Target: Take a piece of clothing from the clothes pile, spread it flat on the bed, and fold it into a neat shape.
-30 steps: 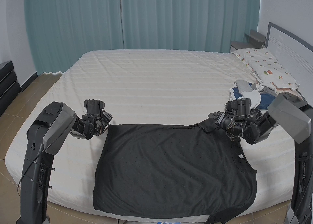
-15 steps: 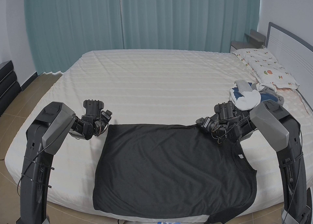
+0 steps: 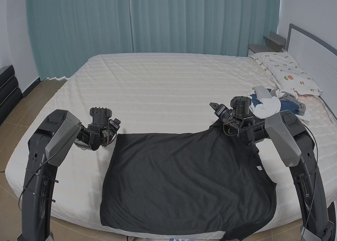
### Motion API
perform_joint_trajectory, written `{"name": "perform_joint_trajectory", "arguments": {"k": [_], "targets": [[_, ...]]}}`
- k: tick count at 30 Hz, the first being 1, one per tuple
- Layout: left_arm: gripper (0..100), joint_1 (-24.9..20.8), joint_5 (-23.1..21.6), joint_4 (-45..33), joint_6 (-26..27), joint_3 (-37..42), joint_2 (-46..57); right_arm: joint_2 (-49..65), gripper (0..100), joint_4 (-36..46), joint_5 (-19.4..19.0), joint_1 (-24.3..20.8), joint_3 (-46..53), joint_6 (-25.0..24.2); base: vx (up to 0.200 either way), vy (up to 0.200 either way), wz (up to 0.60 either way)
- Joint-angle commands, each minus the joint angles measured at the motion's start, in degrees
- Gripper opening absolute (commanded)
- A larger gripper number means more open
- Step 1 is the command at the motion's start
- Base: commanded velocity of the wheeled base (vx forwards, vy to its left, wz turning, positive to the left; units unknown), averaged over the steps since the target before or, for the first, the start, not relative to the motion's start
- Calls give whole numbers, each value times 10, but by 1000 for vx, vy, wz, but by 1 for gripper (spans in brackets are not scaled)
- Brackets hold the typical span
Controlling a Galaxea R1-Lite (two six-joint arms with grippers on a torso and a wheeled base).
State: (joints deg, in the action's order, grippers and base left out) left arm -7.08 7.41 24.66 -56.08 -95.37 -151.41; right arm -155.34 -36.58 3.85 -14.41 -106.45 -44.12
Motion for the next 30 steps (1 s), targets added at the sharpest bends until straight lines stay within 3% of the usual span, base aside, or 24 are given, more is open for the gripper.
{"name": "perform_joint_trajectory", "arguments": {"k": [1, 7, 9, 10, 14, 26, 30], "targets": [[100, 0, 1, 0, 0, 0, 1, -44, 100, -23, 10, 10, -81, 4, 0, 0, 0], [100, 0, 1, 0, 0, 0, 1, -81, 100, -25, 10, 10, -81, 95, 0, 0, 0], [100, 0, 1, 0, 0, 0, 0, -83, 100, -26, 10, 10, -81, 97, 0, 0, 0], [100, 0, 1, 0, 0, 0, 0, -104, 100, -47, 12, 10, -81, 135, 0, 0, 0], [100, 0, 1, 0, 0, 0, 0, -111, 100, -92, 12, 10, -81, 188, 0, 0, 0], [100, 0, 1, 0, 0, 0, 0, -56, 100, -178, 5, 9, -81, 196, 0, 0, 0], [100, 0, 1, 0, 0, 0, 0, -60, 100, -158, -3, 8, -81, 199, 0, 0, 0]]}}
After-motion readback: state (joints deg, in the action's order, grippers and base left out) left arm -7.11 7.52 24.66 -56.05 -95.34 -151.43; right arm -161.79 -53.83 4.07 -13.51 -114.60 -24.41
